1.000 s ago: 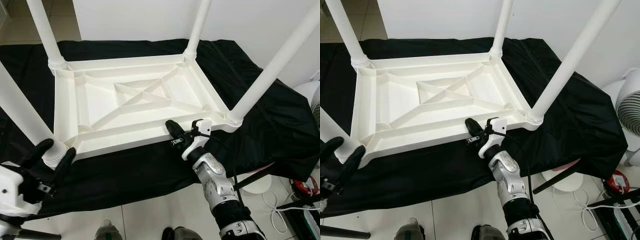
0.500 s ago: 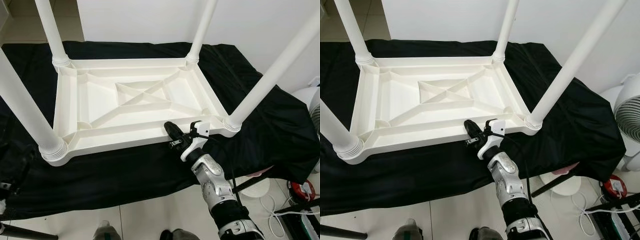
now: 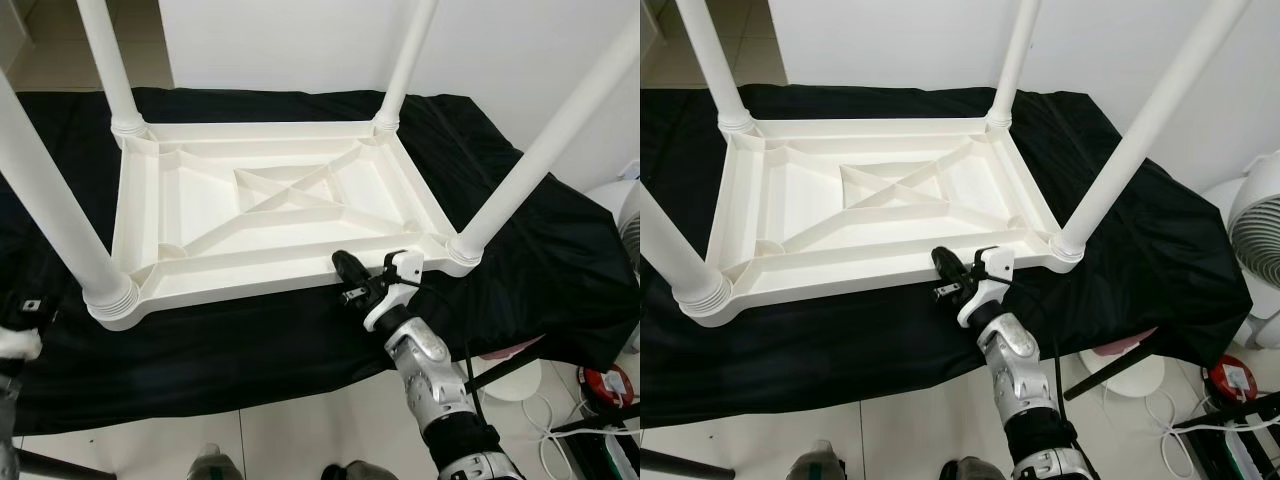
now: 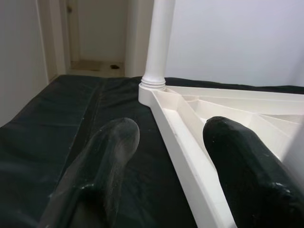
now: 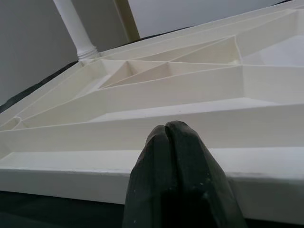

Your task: Building children table

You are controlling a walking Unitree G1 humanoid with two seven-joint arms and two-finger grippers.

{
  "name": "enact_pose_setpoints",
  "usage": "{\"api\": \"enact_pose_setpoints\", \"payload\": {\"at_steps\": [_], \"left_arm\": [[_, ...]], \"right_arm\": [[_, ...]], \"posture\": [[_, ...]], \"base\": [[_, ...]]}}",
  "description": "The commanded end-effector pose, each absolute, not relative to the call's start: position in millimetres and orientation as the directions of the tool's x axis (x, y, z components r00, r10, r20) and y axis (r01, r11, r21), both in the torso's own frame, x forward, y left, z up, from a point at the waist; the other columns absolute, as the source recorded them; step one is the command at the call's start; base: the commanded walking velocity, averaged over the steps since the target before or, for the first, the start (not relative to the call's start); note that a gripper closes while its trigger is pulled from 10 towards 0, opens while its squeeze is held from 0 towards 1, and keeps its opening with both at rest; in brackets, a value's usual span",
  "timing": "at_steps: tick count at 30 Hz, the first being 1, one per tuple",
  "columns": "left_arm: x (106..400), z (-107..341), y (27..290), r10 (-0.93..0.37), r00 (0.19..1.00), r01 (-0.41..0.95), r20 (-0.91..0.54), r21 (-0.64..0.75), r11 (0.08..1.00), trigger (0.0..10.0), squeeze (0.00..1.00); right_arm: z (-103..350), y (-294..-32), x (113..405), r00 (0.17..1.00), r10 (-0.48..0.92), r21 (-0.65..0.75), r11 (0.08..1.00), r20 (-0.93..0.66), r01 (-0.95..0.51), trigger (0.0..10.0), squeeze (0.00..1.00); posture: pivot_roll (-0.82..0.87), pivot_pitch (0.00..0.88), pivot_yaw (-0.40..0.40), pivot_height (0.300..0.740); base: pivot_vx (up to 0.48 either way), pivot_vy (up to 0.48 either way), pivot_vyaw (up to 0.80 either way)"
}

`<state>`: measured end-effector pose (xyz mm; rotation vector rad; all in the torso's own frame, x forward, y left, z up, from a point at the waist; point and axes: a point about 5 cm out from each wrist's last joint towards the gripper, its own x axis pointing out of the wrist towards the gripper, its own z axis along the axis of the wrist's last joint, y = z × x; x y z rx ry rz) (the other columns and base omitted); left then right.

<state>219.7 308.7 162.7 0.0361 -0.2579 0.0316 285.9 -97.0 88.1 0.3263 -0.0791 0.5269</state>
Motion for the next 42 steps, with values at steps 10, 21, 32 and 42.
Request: {"api": "enact_pose_setpoints", "payload": {"at_steps": [10, 21, 32, 42], "left_arm": [[267, 164, 306, -0.048, 0.967, 0.040, 0.249, 0.038, 0.998, 10.0, 0.00], [279, 177, 264, -0.343, 0.904, 0.327, 0.256, 0.103, 0.939, 10.0, 0.00], [281, 185, 220, -0.544, 0.786, 0.541, 0.294, 0.100, 0.835, 10.0, 0.00], [270, 190, 188, -0.659, 0.688, 0.667, 0.304, 0.094, 0.739, 10.0, 0.00]], "right_arm": [[78, -129, 294, 0.988, 0.144, 0.262, 0.953, 0.049, -0.152, 10.0, 0.00], [88, -153, 303, 0.996, -0.071, 0.246, 0.967, 0.045, 0.058, 10.0, 0.00], [93, -183, 319, 0.946, -0.324, 0.197, 0.927, -0.011, 0.320, 10.0, 0.00], [102, -185, 336, 0.927, -0.373, 0.301, 0.880, -0.044, 0.368, 10.0, 1.00]], "posture": [[0.18, 0.030, -0.032, 0.740], [0.17, 0.030, -0.022, 0.740], [0.16, 0.027, -0.028, 0.740], [0.16, 0.026, -0.030, 0.740]], "base": [[0.000, 0.000, 0.00], [0.000, 0.000, 0.00], [0.000, 0.000, 0.00], [0.000, 0.000, 0.00]]}}
